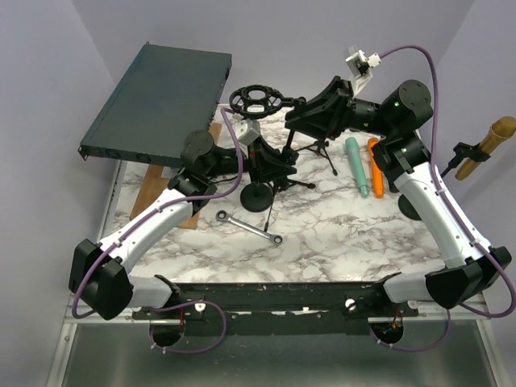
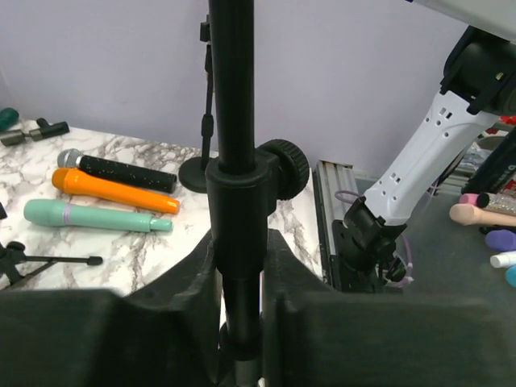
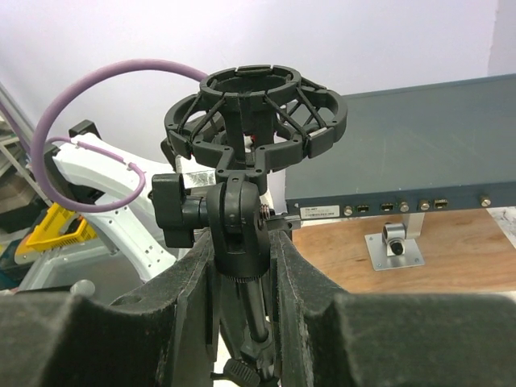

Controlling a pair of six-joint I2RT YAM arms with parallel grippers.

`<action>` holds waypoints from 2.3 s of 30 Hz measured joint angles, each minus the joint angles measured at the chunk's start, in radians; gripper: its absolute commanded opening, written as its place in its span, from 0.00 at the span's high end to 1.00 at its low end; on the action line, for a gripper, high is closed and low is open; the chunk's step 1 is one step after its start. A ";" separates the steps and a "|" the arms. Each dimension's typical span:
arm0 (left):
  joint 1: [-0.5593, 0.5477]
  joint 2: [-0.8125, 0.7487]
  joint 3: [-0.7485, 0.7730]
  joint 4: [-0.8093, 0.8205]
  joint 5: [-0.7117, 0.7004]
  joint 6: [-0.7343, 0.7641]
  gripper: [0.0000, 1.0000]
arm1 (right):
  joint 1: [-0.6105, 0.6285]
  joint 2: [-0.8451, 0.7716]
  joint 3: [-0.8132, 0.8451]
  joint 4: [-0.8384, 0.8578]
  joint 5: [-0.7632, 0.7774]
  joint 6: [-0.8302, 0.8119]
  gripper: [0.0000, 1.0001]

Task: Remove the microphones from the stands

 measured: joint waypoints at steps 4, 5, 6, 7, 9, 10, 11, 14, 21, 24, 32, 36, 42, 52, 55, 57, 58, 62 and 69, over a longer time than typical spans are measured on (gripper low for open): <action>-0.001 0.000 0.000 0.000 0.000 -0.006 1.00 | -0.007 -0.006 -0.003 0.003 0.000 -0.001 0.89; -0.001 0.000 0.000 0.001 0.001 -0.005 1.00 | -0.011 -0.011 -0.006 0.003 0.000 -0.004 0.78; -0.001 -0.002 0.000 0.000 0.001 -0.005 1.00 | -0.013 -0.014 -0.009 0.001 0.002 -0.008 0.65; -0.001 -0.008 -0.001 -0.004 0.000 -0.005 1.00 | -0.014 -0.019 -0.011 -0.005 0.007 -0.013 0.52; -0.003 -0.018 -0.004 -0.022 -0.006 -0.001 1.00 | -0.018 -0.035 -0.021 -0.029 0.024 -0.036 0.34; -0.003 -0.027 -0.006 -0.041 -0.012 0.003 1.00 | -0.019 -0.047 -0.029 -0.042 0.040 -0.055 0.28; -0.003 -0.035 -0.008 -0.062 -0.019 0.006 1.00 | -0.019 -0.059 -0.037 -0.053 0.051 -0.070 0.24; -0.003 -0.060 -0.008 -0.127 -0.067 0.023 1.00 | -0.026 -0.115 -0.094 -0.100 0.099 -0.135 0.20; -0.008 -0.076 0.045 -0.299 -0.211 0.075 1.00 | -0.026 -0.146 -0.263 -0.133 0.124 -0.193 0.23; -0.019 -0.076 0.073 -0.350 -0.266 0.098 1.00 | -0.026 -0.124 -0.305 -0.140 0.124 -0.191 0.32; -0.058 -0.071 0.125 -0.441 -0.370 0.138 1.00 | -0.026 -0.111 -0.314 -0.130 0.124 -0.181 0.41; -0.063 -0.068 0.129 -0.462 -0.391 0.147 1.00 | -0.026 -0.113 -0.315 -0.127 0.121 -0.181 0.41; -0.070 -0.062 0.129 -0.482 -0.406 0.164 1.00 | -0.026 -0.116 -0.316 -0.109 0.114 -0.174 0.61; -0.074 -0.061 0.129 -0.500 -0.418 0.170 1.00 | -0.030 -0.115 -0.333 -0.076 0.079 -0.175 0.99; -0.074 -0.060 0.129 -0.507 -0.417 0.171 1.00 | -0.027 -0.116 -0.326 -0.101 0.075 -0.257 1.00; -0.072 -0.060 0.129 -0.514 -0.413 0.171 1.00 | -0.011 -0.117 -0.295 -0.176 0.094 -0.380 1.00; -0.071 -0.060 0.129 -0.518 -0.409 0.171 1.00 | 0.001 -0.119 -0.277 -0.220 0.114 -0.456 1.00; -0.066 -0.060 0.145 -0.538 -0.389 0.173 1.00 | 0.046 -0.142 -0.222 -0.363 0.216 -0.738 1.00; -0.065 -0.060 0.176 -0.586 -0.386 0.195 1.00 | 0.122 -0.162 -0.169 -0.501 0.368 -1.059 0.56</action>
